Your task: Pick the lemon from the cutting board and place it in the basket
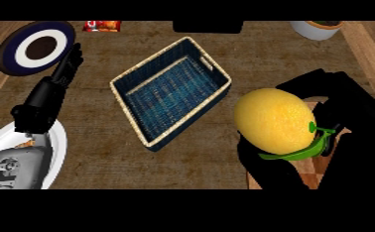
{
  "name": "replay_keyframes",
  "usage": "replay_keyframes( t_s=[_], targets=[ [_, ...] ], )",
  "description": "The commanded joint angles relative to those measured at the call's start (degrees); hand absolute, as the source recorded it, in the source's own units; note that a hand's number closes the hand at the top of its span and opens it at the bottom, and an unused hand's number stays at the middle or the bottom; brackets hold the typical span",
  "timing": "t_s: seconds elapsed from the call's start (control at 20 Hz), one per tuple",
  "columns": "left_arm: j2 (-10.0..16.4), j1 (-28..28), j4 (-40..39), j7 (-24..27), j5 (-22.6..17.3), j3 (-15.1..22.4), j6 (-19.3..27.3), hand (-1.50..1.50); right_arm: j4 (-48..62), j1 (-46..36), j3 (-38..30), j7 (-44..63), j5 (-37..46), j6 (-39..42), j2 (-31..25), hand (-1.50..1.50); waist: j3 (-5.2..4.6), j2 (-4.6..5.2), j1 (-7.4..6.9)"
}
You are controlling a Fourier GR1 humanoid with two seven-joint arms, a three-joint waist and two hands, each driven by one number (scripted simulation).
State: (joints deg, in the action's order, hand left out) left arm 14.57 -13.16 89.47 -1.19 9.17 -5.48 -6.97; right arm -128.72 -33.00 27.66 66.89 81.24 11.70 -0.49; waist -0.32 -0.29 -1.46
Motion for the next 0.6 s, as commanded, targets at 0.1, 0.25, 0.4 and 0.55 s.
replay_keyframes(
  t_s=[0.1,0.25,0.4,0.55],
  targets=[
    [-0.47,0.7,-0.72,1.9,0.63,1.18,-0.45,0.0,10.74,-14.93,-6.04,14.06,-9.96,3.95,0.47,1.5,-0.03,0.25,-1.61],
    [0.57,-1.2,-0.01,0.35,-0.56,0.22,-1.45,0.0,17.66,-21.68,-9.41,14.87,-13.66,3.3,0.47,1.5,0.0,0.13,-2.15],
    [-0.82,-1.52,-0.36,-0.15,0.01,1.14,-0.57,0.0,25.18,-26.86,-13.07,15.84,-16.69,1.77,0.47,1.5,0.02,0.26,-2.38],
    [-0.82,-1.98,-2.74,1.83,0.41,1.05,-0.5,0.0,33.24,-31.13,-16.04,15.6,-20.3,-2.12,0.47,1.5,0.01,0.77,-2.52]
  ],
)
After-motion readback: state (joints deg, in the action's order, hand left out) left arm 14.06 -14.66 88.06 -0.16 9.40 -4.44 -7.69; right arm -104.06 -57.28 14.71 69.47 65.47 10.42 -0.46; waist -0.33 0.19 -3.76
